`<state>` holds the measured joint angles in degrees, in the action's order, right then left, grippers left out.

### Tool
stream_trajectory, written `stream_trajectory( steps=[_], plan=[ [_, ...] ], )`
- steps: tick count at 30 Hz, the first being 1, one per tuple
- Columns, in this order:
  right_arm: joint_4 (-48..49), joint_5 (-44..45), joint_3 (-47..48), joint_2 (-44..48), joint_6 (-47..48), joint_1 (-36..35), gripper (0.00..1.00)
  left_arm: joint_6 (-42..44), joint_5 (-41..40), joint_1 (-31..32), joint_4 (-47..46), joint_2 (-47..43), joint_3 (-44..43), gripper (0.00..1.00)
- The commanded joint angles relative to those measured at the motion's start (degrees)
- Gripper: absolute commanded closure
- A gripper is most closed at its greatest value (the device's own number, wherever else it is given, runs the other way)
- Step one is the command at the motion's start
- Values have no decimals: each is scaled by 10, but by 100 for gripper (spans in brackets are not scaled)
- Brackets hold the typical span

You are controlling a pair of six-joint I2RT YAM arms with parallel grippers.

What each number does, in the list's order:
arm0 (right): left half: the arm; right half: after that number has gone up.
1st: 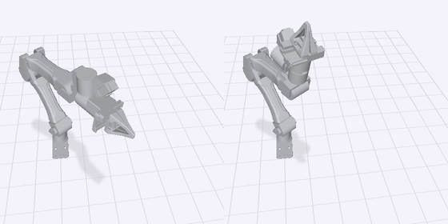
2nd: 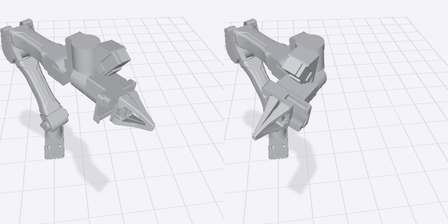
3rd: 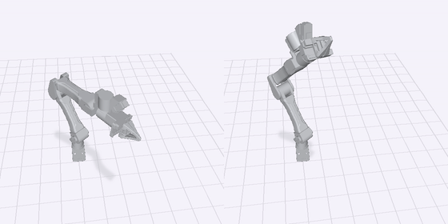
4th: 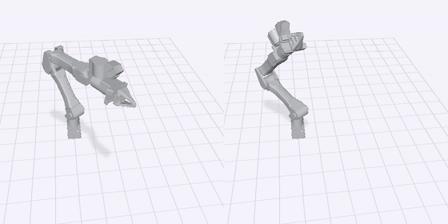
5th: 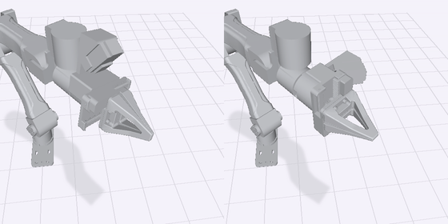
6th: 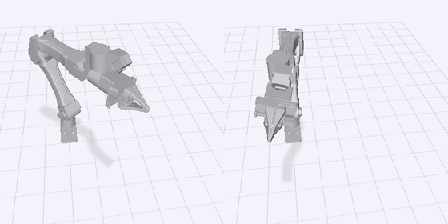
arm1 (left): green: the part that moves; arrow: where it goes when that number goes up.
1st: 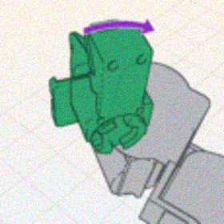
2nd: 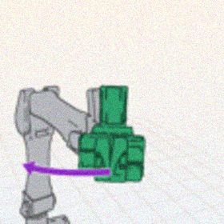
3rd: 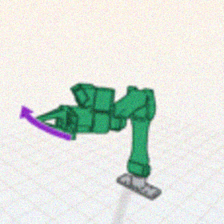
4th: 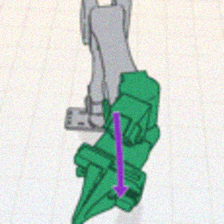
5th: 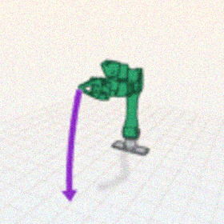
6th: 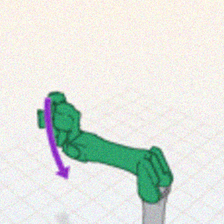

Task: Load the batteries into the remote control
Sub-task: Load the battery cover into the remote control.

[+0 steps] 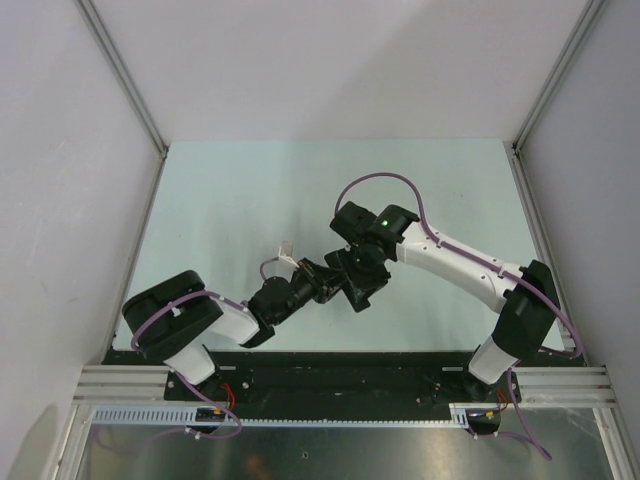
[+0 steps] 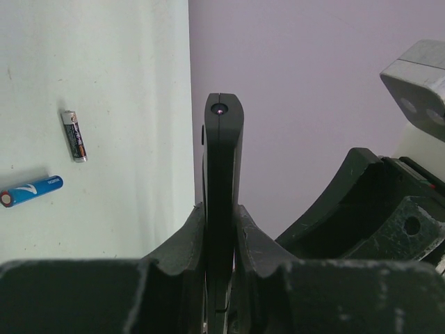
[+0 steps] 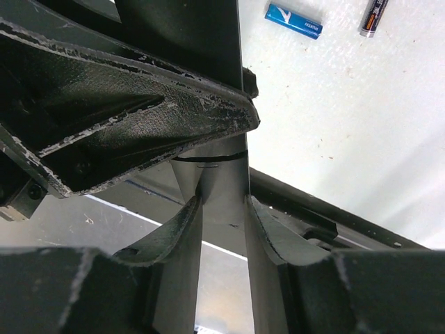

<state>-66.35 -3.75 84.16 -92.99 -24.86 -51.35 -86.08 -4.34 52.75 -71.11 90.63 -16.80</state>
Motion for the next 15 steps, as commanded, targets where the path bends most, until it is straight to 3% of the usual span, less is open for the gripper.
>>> stream_trajectory(
  steps=[1, 6, 15],
  plan=[
    [21, 29, -5, 12, -3, 3, 78, -29, 13, 6, -197, -19, -10, 100],
    [22, 30, -4, 18, -6, 4, 65, -30, 12, 6, -197, -18, -10, 100],
    [24, 30, -1, 42, -12, 17, 59, -32, 10, 6, -197, -16, -9, 100]
  ],
)
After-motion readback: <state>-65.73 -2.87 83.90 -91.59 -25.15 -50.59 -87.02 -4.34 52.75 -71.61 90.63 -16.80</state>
